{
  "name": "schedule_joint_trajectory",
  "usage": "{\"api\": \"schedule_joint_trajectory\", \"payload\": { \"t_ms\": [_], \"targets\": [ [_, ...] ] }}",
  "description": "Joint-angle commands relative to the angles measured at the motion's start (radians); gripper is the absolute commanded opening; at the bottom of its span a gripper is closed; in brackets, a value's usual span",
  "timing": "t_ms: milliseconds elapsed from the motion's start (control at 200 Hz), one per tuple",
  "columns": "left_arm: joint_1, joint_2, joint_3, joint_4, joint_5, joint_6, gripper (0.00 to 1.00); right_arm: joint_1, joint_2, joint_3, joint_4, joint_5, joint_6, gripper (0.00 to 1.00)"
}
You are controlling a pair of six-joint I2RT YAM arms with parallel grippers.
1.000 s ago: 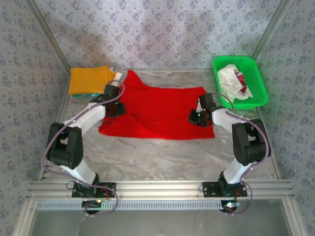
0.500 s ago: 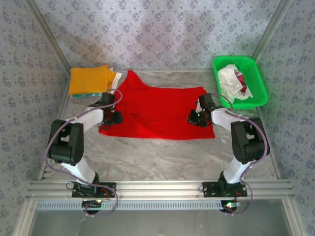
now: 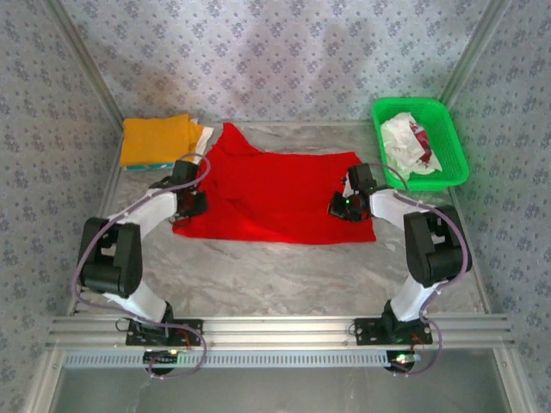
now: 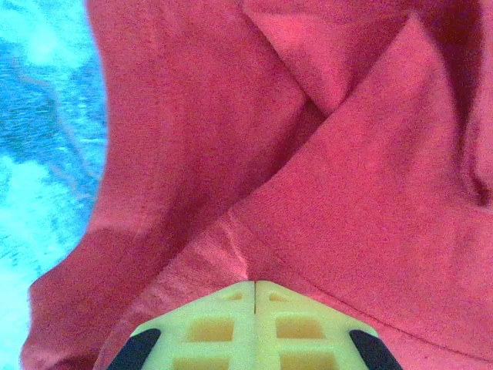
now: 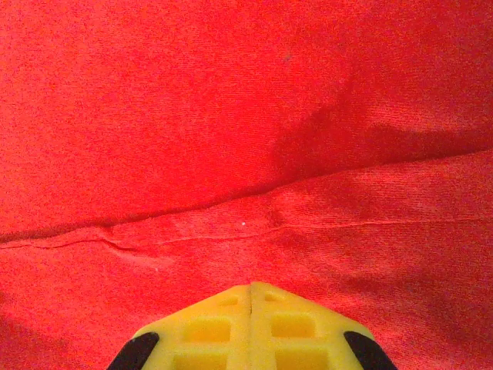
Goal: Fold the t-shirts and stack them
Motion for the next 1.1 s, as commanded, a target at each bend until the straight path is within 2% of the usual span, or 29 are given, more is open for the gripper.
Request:
{"api": "schedule_joint_trajectory", "payload": {
  "t_ms": [0,220,390,420,465,495,620,745,829,984,1094],
  "targets": [
    [0.019,-0.086,-0.051,-0.080,-0.044,-0.047,0.00,-0.012,0.006,-0.008,-0.038,0.037,0.016,0.00],
    [0.040,-0.194,-0.139,-0.113,-0.041,-0.073,0.00,-0.030,0.030,-0.021,-0.028,0.031,0.029,0.00],
    [0.040,-0.199,-0.174,-0.159,0.003,-0.091,0.00,-0.040,0.040,-0.025,-0.033,0.041,0.036,0.00],
    [0.042,-0.198,-0.184,-0.161,-0.004,-0.093,0.08,-0.042,0.039,-0.026,-0.028,0.039,0.038,0.00],
    [0.042,-0.196,-0.195,-0.155,-0.018,-0.092,0.27,-0.040,0.039,-0.028,-0.022,0.039,0.040,0.00],
    [0.042,-0.196,-0.193,-0.156,-0.024,-0.095,0.36,-0.038,0.039,-0.028,-0.018,0.038,0.037,0.00],
    [0.041,-0.208,-0.149,-0.158,-0.031,-0.103,0.49,-0.028,0.037,-0.007,-0.027,0.025,0.022,0.00],
    [0.026,-0.231,-0.058,-0.147,-0.032,-0.101,0.52,-0.015,0.015,0.001,-0.035,0.042,0.007,0.00],
    [-0.009,-0.210,0.035,-0.126,-0.031,-0.073,0.47,-0.008,0.005,0.009,-0.036,0.046,0.004,0.00],
    [-0.067,-0.013,0.235,-0.144,-0.006,-0.015,0.48,0.000,0.006,0.018,-0.035,0.040,0.003,0.00],
    [-0.075,0.108,0.292,-0.117,0.016,-0.018,0.48,0.002,0.001,0.019,-0.032,0.038,0.005,0.00]
  ]
}}
